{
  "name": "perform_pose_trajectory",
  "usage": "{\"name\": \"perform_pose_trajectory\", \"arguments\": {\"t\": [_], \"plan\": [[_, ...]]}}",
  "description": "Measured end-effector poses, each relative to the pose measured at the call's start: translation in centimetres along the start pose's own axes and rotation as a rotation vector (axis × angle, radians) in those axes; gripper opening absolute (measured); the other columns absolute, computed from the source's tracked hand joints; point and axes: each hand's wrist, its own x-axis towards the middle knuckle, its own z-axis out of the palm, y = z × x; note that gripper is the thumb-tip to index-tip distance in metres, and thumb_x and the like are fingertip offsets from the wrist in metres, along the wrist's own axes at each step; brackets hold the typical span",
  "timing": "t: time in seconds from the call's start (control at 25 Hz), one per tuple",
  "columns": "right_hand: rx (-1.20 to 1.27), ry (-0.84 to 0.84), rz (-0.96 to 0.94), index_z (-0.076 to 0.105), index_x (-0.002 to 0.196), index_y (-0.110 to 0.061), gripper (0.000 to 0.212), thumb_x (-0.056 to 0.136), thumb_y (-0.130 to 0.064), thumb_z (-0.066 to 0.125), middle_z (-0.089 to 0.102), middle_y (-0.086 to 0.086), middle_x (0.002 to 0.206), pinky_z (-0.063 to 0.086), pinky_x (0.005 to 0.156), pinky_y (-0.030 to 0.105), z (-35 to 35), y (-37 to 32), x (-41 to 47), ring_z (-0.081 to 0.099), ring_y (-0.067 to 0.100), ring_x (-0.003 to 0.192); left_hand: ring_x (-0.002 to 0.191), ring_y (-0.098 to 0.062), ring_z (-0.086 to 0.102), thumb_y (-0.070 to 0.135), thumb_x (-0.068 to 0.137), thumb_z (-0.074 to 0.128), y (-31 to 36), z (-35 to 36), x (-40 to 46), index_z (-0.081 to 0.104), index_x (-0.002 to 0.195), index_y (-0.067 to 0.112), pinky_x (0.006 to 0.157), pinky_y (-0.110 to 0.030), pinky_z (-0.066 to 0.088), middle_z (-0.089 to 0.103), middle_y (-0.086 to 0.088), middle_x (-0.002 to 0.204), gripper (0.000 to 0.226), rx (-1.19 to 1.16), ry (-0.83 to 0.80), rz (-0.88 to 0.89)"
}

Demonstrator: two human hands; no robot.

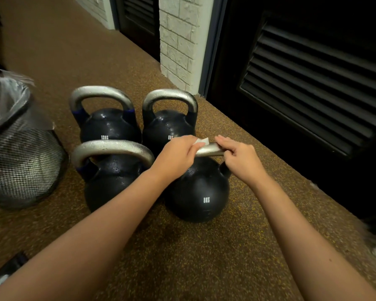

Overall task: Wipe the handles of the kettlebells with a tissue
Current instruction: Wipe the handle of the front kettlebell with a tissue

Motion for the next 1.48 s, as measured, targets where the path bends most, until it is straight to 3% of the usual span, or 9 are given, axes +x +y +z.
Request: {"name": "perform_pose_trajectory", "arguments": {"t": [0.12,0.36,0.52,0.64,0.8,1.08,1.24,1.36,1.48], "plan": [[-0.008,-0.003,-0.005,0.051,0.133,-0.021,0.041,0.092,-0.014,0.047,0.046,-0.008,0.141,0.013,0.118,0.027,0.1,0.1,0.1,0.033,0.008,0.137,0.111,-0.012,0.058,0.021,0.096,0.047,-1.9,0.2,-1.4,0.063,0.118,0.007,0.101,-0.023,0.04,0.065,-0.001,0.117,0.03,-0.064,0.053,0.028],[-0.008,0.0,-0.002,0.054,0.13,-0.02,0.038,0.097,-0.034,0.044,0.048,-0.005,0.14,0.017,0.116,0.027,0.3,0.3,0.2,0.035,0.008,0.136,0.118,-0.018,0.055,0.027,0.092,0.041,-1.8,1.8,-2.4,0.059,0.123,0.007,0.104,-0.027,0.039,0.059,-0.008,0.127,0.042,0.177,0.124,0.2],[-0.006,-0.02,0.02,0.057,0.128,-0.018,0.042,0.098,-0.039,0.038,0.05,-0.004,0.139,0.02,0.114,0.025,-0.2,0.0,0.0,0.037,0.008,0.135,0.098,-0.024,0.064,0.026,0.096,0.042,-0.4,1.1,-0.2,0.065,0.104,0.004,0.086,-0.035,0.05,0.067,-0.009,0.103,0.033,0.216,0.043,0.121],[-0.014,-0.016,0.026,0.06,0.125,-0.019,0.039,0.1,-0.036,0.035,0.053,0.0,0.136,0.024,0.112,0.028,-0.6,-0.6,-0.3,0.04,0.013,0.133,0.067,-0.021,0.051,0.026,0.098,0.044,0.4,-0.1,1.4,0.051,0.068,0.01,0.064,-0.031,0.034,0.052,-0.003,0.067,0.034,0.087,-0.055,-0.083],[0.007,-0.016,0.053,0.064,0.118,-0.016,0.042,0.1,-0.037,0.033,0.06,0.01,0.128,0.029,0.106,0.029,-0.6,-0.8,-0.5,0.046,0.021,0.128,0.054,-0.011,0.038,0.028,0.097,0.045,-1.1,-1.8,2.0,0.037,0.054,0.014,0.058,-0.029,0.029,0.04,0.001,0.055,0.046,-0.064,-0.148,-0.308],[0.022,0.005,0.076,0.066,0.115,-0.016,0.044,0.1,-0.039,0.032,0.058,0.007,0.131,0.028,0.106,0.026,-0.5,-1.0,-0.5,0.043,0.017,0.131,0.051,-0.006,0.037,0.023,0.097,0.046,-0.4,-0.9,0.7,0.037,0.054,0.022,0.053,-0.022,0.029,0.038,0.007,0.054,0.043,-0.064,-0.005,-0.106],[0.057,0.011,0.099,0.063,0.12,-0.022,0.043,0.1,-0.039,0.029,0.054,0.006,0.136,0.025,0.109,0.031,-0.5,-1.0,-0.4,0.041,0.021,0.132,0.092,-0.025,0.065,0.008,0.092,0.05,-1.7,0.8,-1.0,0.067,0.099,0.004,0.089,-0.028,0.043,0.068,-0.009,0.093,0.018,0.166,0.141,0.051],[0.084,0.006,0.098,0.059,0.125,-0.024,0.041,0.101,-0.036,0.028,0.051,0.003,0.139,0.022,0.111,0.031,-0.5,-1.1,-0.6,0.037,0.017,0.135,0.129,-0.026,0.045,0.007,0.087,0.037,-2.7,3.3,-3.1,0.048,0.132,0.0,0.113,-0.032,0.024,0.051,-0.016,0.136,0.046,0.493,0.161,0.275],[0.077,0.004,0.081,0.056,0.128,-0.024,0.041,0.102,-0.035,0.027,0.047,0.001,0.141,0.02,0.112,0.028,-0.5,-1.1,-0.7,0.034,0.014,0.136,0.139,-0.029,0.026,0.003,0.087,0.037,-3.7,4.0,-4.7,0.036,0.139,0.001,0.115,-0.042,0.023,0.033,-0.015,0.149,0.052,0.611,0.108,0.434]]}}
